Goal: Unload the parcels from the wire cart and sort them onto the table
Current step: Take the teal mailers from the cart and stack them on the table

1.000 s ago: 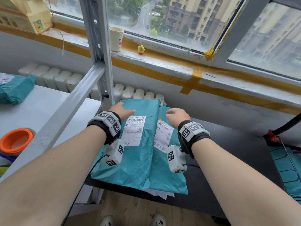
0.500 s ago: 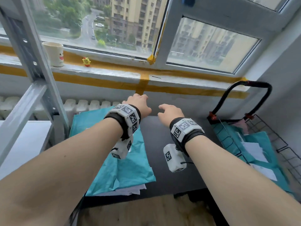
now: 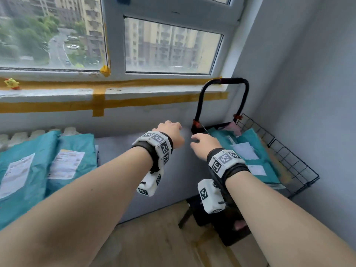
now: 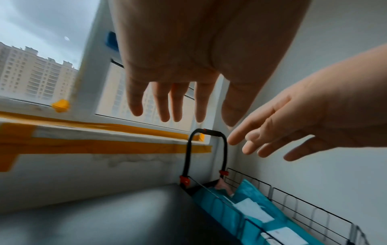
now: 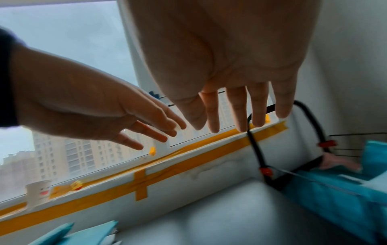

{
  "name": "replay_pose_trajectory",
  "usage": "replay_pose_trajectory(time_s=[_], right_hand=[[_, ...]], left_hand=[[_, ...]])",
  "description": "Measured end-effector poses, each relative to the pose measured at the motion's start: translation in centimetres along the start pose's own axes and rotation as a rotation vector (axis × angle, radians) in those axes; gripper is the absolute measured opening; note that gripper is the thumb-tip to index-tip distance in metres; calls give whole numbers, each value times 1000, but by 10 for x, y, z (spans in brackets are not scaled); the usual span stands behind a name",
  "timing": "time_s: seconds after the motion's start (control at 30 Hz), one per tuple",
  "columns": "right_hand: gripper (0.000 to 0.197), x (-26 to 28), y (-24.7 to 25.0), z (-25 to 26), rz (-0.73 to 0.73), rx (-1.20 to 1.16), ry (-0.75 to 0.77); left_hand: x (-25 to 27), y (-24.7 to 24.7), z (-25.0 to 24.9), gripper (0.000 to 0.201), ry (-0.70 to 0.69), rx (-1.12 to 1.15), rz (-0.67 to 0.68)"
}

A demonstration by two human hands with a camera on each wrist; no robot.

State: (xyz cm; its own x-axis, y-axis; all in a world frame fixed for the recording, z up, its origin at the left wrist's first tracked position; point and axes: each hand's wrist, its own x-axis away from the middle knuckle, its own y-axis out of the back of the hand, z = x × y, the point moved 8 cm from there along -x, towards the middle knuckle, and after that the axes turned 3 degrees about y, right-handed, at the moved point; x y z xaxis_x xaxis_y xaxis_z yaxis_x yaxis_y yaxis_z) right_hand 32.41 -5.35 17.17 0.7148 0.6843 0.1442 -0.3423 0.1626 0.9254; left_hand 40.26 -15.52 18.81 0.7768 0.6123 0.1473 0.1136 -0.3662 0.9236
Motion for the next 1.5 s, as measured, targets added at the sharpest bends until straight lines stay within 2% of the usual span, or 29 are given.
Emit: replay_pose_trajectory(time_s=[0.23, 0.47, 0.7, 1.03, 1.33, 1.5], right_hand=[[40, 31, 53, -180, -29, -12, -108], [35, 30, 81, -308, -33, -34, -190], [32, -17, 87, -390, -48, -111, -272], [32, -147, 107, -481, 13, -98, -374], [29, -235, 70, -536, 161, -158, -405], [39, -290, 55, -564, 246, -132, -384]], left_hand=[[-5, -75, -179, 51, -140, -22, 33], [-29, -128, -276, 47, -175, -62, 83], [-97, -171, -319, 48, -174, -98, 129], [-249, -207, -359, 41, -106, 5, 172], [-339, -255, -377, 41, -30, 65, 207], [-373, -271, -386, 47, -69, -55, 156]])
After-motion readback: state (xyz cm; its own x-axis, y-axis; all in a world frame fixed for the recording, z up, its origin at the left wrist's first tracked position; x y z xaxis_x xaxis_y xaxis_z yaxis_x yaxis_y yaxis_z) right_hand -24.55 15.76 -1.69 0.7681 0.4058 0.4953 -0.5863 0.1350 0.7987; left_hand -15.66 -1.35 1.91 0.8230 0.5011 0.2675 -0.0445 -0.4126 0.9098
